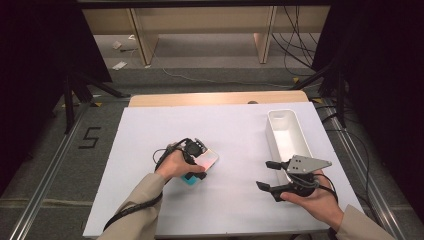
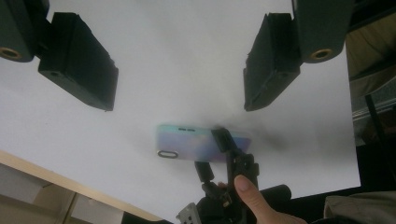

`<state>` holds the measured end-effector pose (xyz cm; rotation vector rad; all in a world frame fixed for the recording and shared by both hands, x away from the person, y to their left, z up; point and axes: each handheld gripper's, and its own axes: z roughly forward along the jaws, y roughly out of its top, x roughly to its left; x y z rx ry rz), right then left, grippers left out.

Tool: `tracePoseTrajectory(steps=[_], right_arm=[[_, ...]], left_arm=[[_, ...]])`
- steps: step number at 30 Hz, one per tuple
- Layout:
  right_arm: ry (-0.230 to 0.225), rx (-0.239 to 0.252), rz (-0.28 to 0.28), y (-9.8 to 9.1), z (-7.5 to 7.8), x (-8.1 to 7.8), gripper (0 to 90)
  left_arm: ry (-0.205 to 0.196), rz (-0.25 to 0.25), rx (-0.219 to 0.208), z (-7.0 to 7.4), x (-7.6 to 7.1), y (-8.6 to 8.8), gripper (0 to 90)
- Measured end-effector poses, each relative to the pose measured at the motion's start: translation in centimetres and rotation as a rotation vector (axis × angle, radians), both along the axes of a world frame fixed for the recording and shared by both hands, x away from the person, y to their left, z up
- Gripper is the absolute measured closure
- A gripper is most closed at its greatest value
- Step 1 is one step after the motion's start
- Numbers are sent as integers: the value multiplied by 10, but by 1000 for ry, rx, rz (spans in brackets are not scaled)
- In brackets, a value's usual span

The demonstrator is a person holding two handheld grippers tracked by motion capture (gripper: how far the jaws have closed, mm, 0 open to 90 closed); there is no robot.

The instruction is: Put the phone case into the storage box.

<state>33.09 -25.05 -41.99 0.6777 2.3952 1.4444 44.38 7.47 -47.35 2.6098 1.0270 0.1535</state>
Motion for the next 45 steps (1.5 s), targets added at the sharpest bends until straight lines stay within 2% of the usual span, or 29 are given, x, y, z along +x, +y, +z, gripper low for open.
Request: tracePoseTrajectory(steps=[19, 45], right_arm=[[-1, 1, 1, 0, 0, 0, 273], [-5, 3, 2, 0, 1, -1, 273]], left_arm=[[14, 2, 21, 2, 1, -3, 120], [13, 21, 21, 3, -1, -4, 157]])
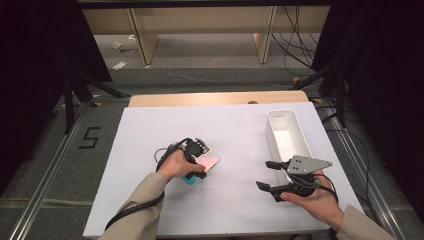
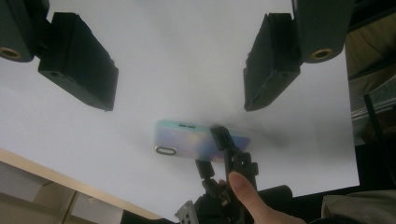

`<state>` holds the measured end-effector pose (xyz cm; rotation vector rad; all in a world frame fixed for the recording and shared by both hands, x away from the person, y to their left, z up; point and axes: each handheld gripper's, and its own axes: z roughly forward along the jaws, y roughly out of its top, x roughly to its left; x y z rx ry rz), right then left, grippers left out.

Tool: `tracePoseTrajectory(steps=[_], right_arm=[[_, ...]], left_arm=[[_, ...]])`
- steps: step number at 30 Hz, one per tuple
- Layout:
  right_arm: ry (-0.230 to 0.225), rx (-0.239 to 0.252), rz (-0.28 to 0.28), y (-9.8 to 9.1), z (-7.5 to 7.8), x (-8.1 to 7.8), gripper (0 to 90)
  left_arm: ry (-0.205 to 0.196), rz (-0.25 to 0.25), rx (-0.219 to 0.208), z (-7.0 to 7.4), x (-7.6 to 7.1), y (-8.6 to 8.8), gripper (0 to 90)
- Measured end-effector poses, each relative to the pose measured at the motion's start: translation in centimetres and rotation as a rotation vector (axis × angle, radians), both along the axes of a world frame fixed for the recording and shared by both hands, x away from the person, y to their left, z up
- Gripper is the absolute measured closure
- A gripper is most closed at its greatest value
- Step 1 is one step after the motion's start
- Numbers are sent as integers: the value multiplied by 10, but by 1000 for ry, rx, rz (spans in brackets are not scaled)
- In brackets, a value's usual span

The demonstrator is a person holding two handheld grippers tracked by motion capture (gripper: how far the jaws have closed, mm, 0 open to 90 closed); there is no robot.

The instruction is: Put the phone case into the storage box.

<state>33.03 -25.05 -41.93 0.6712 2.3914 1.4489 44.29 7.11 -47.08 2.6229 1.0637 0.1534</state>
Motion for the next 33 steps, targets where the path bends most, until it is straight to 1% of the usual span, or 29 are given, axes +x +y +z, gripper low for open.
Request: tracePoseTrajectory(steps=[11, 13, 15, 18, 21, 24, 25, 26, 29, 30, 33], right_arm=[[-1, 2, 0, 0, 0, 0, 273], [-1, 3, 0, 0, 0, 0, 273], [-4, 5, -1, 0, 1, 0, 273], [-5, 8, -3, 0, 1, 0, 273], [-6, 12, -5, 0, 1, 0, 271], [-11, 15, -11, -1, 3, 1, 268], [-12, 20, -14, -1, 3, 1, 267], [-12, 22, -16, 0, 4, 1, 267], [-30, 26, -25, 1, 7, 3, 260], [-27, 27, -31, 2, 9, 3, 259], [-36, 42, -37, 6, 14, 7, 253]], left_arm=[[-4, 0, -7, 0, -1, 1, 166], [-8, 2, -17, 0, -2, 2, 167], [-10, -9, -21, 1, -2, 3, 167], [-24, -9, -41, 1, -3, 5, 167], [-68, -3, -82, 6, -5, 7, 167], [-134, 0, -127, 14, -8, 7, 167], [-151, -4, -132, 16, -8, 7, 167], [-176, 2, -151, 19, -10, 6, 166], [-233, 5, -185, 24, -13, 6, 166], [-248, 6, -194, 26, -14, 6, 166], [-293, 7, -219, 29, -17, 6, 166]])
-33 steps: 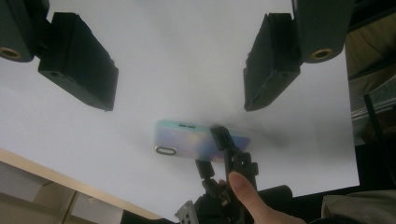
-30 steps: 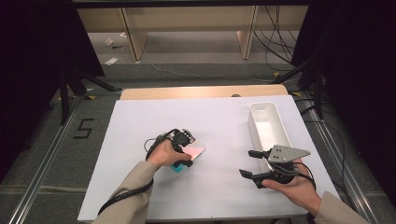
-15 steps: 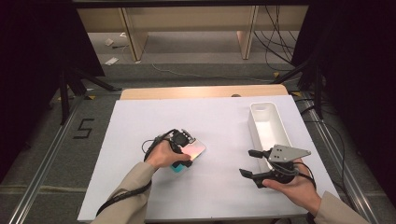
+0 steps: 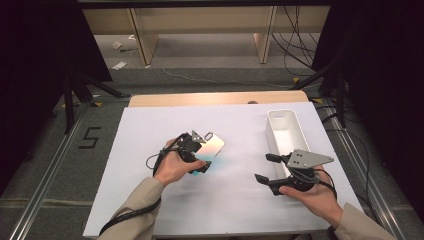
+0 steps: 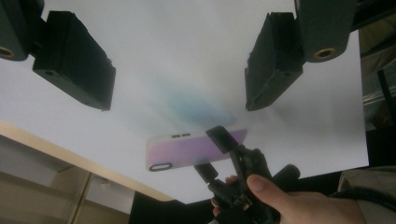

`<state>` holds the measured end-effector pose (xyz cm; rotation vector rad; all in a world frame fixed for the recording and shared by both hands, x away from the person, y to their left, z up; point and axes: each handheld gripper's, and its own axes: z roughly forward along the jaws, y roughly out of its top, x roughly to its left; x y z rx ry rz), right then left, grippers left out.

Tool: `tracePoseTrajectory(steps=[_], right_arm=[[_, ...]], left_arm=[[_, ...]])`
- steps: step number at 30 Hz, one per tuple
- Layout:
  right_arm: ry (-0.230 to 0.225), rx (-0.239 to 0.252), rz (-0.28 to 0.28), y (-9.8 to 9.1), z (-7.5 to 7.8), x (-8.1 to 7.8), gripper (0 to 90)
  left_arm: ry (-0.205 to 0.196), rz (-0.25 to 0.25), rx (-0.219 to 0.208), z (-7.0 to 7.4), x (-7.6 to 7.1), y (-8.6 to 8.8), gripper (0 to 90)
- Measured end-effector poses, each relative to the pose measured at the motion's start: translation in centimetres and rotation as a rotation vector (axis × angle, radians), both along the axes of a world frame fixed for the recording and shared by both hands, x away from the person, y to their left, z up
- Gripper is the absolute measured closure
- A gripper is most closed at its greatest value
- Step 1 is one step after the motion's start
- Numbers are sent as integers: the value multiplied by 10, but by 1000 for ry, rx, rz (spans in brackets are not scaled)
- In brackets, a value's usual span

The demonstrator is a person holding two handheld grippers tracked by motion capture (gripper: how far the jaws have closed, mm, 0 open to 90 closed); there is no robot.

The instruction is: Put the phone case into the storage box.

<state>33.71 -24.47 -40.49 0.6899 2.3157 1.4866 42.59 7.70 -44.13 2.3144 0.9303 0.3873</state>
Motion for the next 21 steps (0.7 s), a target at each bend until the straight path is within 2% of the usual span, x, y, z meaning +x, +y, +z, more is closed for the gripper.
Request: tracePoseTrajectory(steps=[1, 5, 8, 15, 21], right_arm=[[-4, 0, -3, 1, 2, 1, 251], [-2, 32, -19, 9, 10, 10, 250], [-12, 41, -28, 15, 16, 20, 250], [14, 63, -52, 33, 23, 43, 253], [39, 72, -62, 45, 25, 57, 255]], left_arm=[[-19, 2, -20, 1, -2, 0, 166], [-62, 13, -45, 3, -7, 3, 166], [-82, 21, -77, 5, -10, 5, 165], [-131, 14, -105, 5, -21, 6, 164], [-178, -9, -118, 8, -32, 0, 164]])
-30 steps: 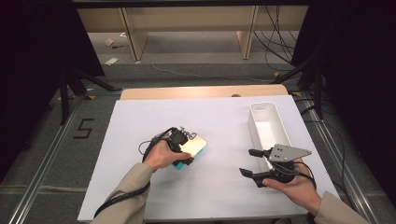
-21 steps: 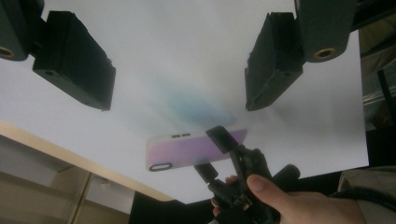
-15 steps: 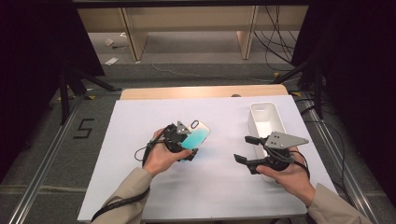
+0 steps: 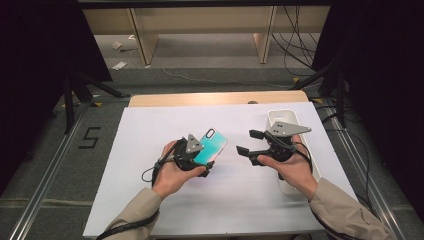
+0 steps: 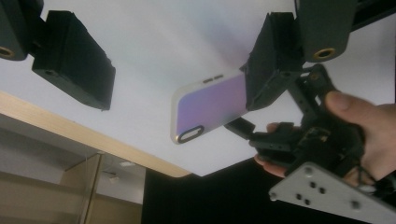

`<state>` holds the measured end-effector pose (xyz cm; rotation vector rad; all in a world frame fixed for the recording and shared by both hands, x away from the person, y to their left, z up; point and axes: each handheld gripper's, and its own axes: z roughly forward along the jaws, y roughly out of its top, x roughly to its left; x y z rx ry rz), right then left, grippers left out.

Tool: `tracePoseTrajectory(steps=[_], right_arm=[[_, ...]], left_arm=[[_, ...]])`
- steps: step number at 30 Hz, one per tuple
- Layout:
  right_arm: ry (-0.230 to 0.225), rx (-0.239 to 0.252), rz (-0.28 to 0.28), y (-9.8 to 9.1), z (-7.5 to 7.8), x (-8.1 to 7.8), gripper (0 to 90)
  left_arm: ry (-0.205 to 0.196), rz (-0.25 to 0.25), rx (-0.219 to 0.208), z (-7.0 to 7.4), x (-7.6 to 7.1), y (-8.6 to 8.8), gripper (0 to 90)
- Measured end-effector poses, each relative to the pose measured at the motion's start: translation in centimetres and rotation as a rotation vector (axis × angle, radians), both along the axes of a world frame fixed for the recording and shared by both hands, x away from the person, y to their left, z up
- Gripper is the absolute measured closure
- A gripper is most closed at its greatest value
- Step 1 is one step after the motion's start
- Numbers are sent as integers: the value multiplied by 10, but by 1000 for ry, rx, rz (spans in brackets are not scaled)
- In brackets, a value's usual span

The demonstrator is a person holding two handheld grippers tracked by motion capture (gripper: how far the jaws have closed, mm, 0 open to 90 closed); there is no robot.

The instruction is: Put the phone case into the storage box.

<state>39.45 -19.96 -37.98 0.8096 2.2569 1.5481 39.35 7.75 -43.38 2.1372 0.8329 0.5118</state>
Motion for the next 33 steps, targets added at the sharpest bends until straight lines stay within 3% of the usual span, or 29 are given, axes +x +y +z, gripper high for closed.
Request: tracePoseTrajectory(steps=[6, 14, 33], right_arm=[[23, 7, -9, 7, -1, 9, 255], [44, 2, -18, 13, -4, 17, 259], [85, 8, -30, 25, -11, 32, 295]], left_arm=[[-27, -20, -15, 3, -8, -9, 165], [-35, -55, -9, 3, -12, -16, 164], [-58, -82, -16, 3, -20, -28, 165]])
